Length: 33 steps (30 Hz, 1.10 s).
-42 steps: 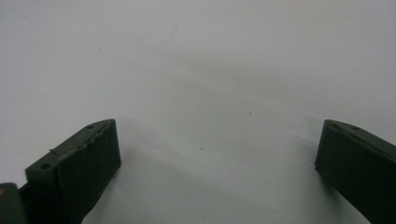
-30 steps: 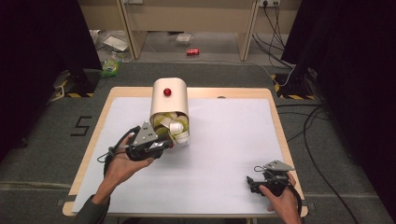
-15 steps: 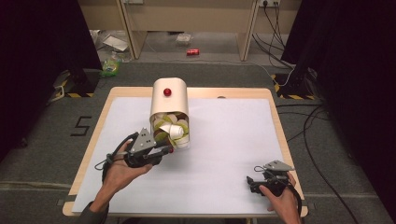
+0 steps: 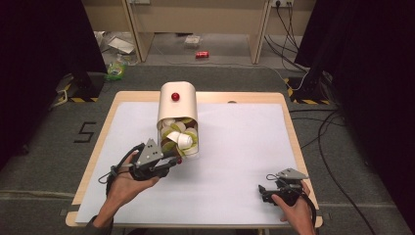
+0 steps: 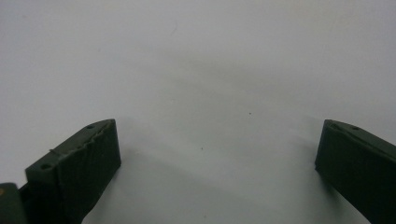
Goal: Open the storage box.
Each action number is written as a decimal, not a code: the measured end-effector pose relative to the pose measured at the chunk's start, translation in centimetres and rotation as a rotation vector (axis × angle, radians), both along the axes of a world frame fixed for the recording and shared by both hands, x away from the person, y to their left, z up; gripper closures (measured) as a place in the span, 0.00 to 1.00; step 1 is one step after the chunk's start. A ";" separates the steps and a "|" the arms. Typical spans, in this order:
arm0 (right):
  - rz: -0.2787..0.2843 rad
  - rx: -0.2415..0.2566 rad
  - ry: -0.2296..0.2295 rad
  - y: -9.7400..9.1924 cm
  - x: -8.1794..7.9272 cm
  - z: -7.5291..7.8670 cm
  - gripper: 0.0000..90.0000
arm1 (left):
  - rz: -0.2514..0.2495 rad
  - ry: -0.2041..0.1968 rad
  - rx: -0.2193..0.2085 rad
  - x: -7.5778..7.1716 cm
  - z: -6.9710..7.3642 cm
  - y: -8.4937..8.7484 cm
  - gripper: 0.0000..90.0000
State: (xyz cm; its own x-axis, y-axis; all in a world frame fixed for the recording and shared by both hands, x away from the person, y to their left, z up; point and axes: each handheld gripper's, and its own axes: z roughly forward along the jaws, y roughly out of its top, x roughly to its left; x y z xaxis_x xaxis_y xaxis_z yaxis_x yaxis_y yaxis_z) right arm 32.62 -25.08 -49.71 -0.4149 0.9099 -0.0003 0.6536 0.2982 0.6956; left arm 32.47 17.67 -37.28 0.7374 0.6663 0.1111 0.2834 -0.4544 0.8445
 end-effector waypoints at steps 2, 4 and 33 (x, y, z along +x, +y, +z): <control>0.000 0.000 0.000 0.0 0.0 0.0 0.01 | 0.004 -0.007 0.003 -0.2 -0.1 -0.1 0.76; -0.001 0.001 0.002 0.0 0.0 0.0 0.01 | 0.006 -0.009 0.004 -0.2 -0.1 -0.1 0.75; -0.002 0.001 0.002 0.0 0.0 0.0 0.01 | 0.035 0.002 -0.031 0.0 0.7 -0.5 0.58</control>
State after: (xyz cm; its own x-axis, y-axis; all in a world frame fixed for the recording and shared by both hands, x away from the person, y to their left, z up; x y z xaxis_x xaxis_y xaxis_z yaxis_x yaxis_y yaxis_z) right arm 32.61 -25.07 -49.70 -0.4131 0.9107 0.0018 0.6557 0.2960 0.6946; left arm 32.43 17.21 -36.57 0.7138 0.6947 0.0886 0.3005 -0.4181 0.8572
